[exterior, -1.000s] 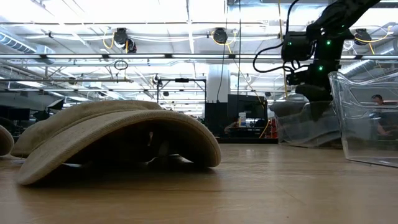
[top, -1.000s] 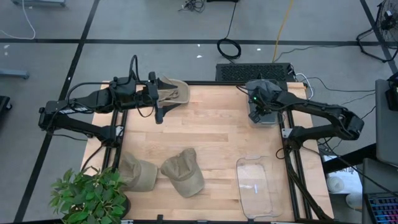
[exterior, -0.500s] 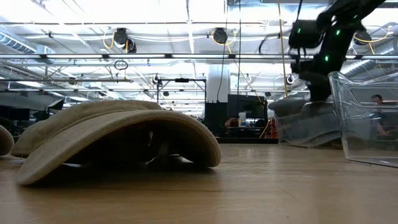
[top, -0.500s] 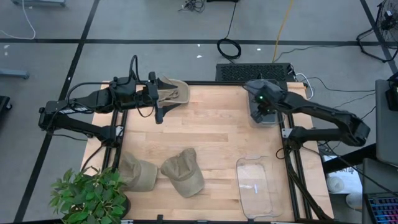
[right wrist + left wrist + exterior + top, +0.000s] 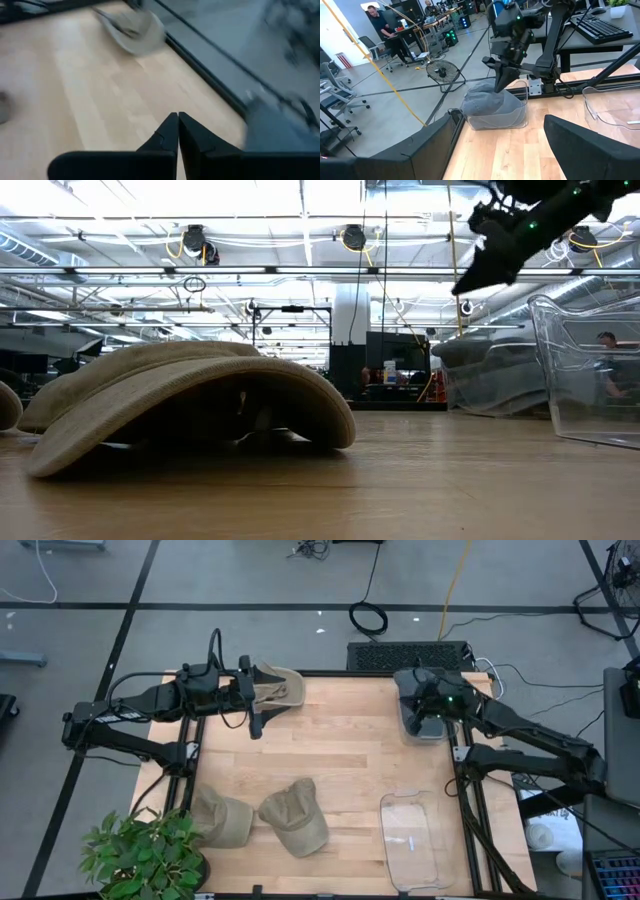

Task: Pick & Place hat
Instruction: Put the top brown and blue cap into the bottom transparent bin

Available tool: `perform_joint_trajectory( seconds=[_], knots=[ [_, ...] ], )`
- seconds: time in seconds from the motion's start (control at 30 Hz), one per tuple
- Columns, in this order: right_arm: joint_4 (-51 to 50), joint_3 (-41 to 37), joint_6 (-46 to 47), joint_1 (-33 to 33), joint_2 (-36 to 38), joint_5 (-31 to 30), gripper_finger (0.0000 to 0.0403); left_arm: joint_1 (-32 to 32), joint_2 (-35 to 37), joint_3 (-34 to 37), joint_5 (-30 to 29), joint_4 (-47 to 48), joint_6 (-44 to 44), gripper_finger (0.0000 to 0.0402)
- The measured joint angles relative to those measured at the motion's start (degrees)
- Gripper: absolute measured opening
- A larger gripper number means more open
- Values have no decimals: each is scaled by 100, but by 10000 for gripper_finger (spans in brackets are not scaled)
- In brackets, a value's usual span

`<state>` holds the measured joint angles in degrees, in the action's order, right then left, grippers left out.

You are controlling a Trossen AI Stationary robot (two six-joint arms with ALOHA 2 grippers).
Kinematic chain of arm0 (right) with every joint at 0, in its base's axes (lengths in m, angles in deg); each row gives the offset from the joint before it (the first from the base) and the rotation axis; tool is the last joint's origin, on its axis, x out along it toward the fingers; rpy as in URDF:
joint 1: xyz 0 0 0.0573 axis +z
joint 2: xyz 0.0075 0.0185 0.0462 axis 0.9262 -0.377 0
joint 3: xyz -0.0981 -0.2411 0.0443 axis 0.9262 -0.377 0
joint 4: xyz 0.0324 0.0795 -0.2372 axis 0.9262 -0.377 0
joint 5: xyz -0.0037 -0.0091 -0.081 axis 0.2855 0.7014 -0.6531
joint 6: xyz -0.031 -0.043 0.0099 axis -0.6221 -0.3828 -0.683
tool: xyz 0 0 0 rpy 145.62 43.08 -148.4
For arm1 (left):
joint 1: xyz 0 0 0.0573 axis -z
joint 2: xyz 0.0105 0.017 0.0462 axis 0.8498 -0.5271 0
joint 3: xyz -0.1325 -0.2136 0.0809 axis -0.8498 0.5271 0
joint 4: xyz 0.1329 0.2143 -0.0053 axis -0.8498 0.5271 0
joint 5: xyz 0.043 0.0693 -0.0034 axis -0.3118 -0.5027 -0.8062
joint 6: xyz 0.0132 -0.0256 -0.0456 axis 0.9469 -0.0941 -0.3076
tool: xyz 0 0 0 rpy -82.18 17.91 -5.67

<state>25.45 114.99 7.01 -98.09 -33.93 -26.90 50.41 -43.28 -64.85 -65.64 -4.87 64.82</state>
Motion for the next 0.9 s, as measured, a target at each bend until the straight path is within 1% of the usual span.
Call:
perform_joint_trajectory(
  seconds=[0.07, 0.13, 0.27, 0.5, 0.6, 0.7, 0.77, 0.83, 0.9],
  knots=[
    [518, -209, -278, 137, 58, 207, 0, -1, 0, 0, -2, -1, 0, 324],
    [1079, -469, -366, 256, 96, 313, 0, 1, 0, 0, 0, -1, 0, 324],
    [2206, -1080, -317, 474, 102, 311, 0, -1, 0, 0, -1, -1, 0, 324],
    [4071, -2030, -619, 834, 234, 314, 0, -1, 0, 0, 0, -74, -219, 324],
    [4735, -2266, -758, 921, 340, 314, 0, 5, -2, 0, 4, -506, -367, 324],
    [5167, -2434, -754, 937, 425, 314, 0, 10, 7, -2, 106, -795, -910, 324],
    [5251, -2522, -757, 935, 458, 314, 0, 10, 2, -2, 107, -846, -1162, 324],
    [5284, -2563, -779, 935, 465, 312, 0, 10, 0, -2, 107, -855, -1170, 324],
    [5292, -2574, -805, 935, 469, 312, 0, 9, 0, -2, 91, -872, -900, 324]
  ],
)
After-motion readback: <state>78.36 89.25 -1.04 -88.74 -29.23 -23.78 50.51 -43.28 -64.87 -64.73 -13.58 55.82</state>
